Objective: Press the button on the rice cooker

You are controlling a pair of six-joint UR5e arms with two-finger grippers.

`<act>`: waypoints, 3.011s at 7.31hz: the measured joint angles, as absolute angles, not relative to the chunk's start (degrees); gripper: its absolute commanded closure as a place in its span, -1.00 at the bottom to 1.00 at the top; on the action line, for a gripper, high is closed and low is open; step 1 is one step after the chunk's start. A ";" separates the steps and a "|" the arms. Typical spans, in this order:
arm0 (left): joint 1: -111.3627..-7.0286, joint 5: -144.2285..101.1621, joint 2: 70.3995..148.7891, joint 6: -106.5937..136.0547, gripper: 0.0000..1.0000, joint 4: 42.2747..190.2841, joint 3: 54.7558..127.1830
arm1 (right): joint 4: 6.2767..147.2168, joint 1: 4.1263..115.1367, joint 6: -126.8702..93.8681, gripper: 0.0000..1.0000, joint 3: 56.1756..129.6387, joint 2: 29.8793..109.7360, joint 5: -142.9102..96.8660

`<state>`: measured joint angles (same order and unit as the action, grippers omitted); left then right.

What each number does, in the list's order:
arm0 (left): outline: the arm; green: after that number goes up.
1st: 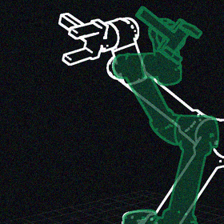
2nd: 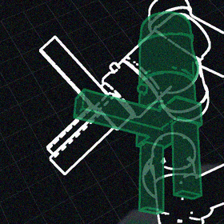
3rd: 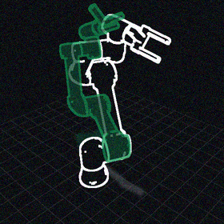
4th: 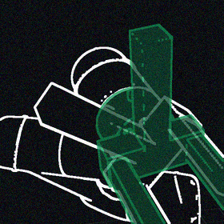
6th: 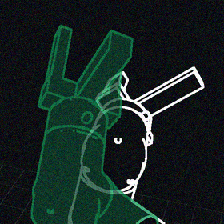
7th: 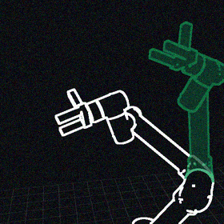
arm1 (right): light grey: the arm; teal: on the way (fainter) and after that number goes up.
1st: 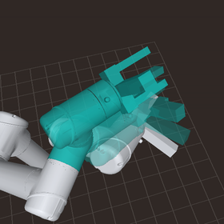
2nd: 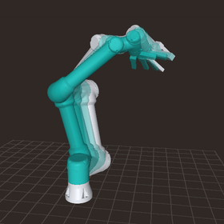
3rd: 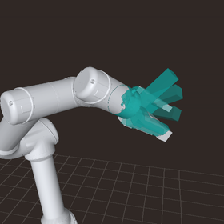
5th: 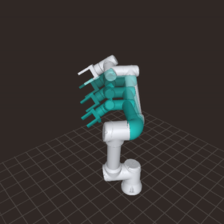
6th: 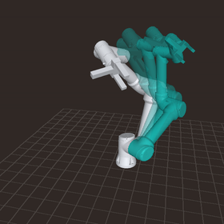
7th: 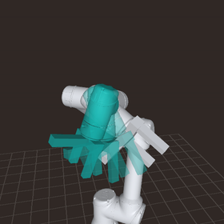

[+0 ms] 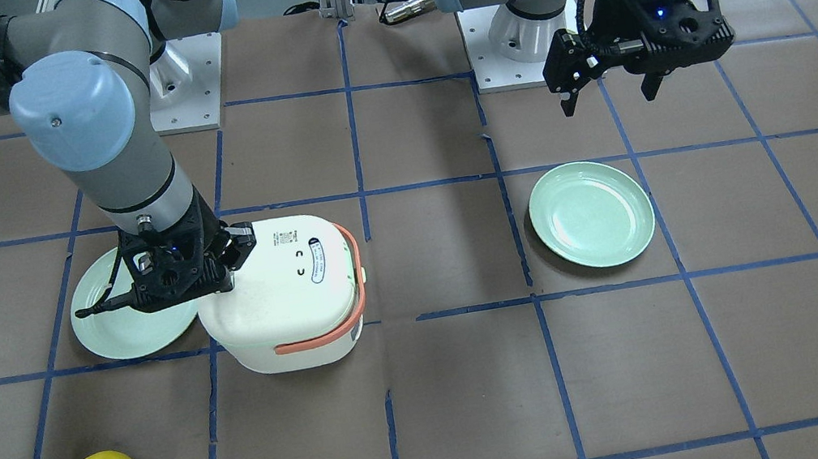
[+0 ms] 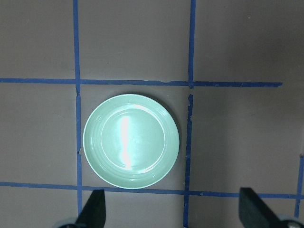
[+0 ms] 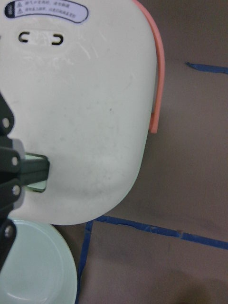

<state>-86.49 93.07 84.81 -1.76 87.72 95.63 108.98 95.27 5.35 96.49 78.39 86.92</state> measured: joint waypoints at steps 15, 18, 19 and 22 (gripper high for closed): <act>-86.48 93.08 84.81 -1.76 -1.00 87.73 95.62 | 91.61 95.23 5.19 0.79 86.04 85.84 87.42; -86.48 93.08 84.81 -1.76 -1.00 87.75 95.63 | 91.68 93.85 5.68 0.73 85.46 86.69 87.29; -86.48 93.08 84.81 -1.76 -1.00 87.73 95.62 | 91.66 93.19 5.88 0.11 84.85 86.72 87.26; -86.48 93.08 84.81 -1.76 -1.00 87.72 95.62 | 90.59 91.89 5.95 -0.99 82.29 87.06 87.50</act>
<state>-86.48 93.08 84.81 -1.76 87.72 95.62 90.59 91.89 5.95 82.29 87.06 87.50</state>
